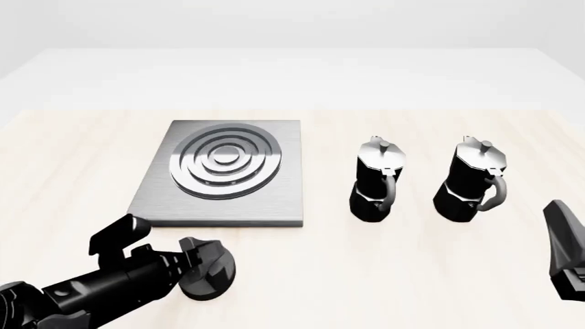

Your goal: Turn off the stove.

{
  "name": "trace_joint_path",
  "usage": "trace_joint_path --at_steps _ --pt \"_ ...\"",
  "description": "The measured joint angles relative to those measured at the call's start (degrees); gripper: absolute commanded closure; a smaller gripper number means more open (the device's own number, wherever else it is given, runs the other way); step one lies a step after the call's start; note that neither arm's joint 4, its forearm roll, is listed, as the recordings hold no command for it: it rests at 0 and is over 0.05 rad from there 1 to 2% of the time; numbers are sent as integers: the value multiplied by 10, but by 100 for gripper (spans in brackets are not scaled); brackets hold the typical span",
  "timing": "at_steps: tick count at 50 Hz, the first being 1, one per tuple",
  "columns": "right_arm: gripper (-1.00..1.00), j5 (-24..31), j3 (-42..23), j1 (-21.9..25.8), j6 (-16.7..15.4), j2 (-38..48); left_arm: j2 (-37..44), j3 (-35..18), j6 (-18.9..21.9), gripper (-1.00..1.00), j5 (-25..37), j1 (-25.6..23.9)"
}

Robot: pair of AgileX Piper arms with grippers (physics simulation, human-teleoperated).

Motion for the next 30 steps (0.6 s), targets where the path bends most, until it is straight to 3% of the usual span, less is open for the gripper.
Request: trace_joint_path --at_steps 30 --pt "-100 -1 5 -2 1 0 26 -38 24 -100 20 1"
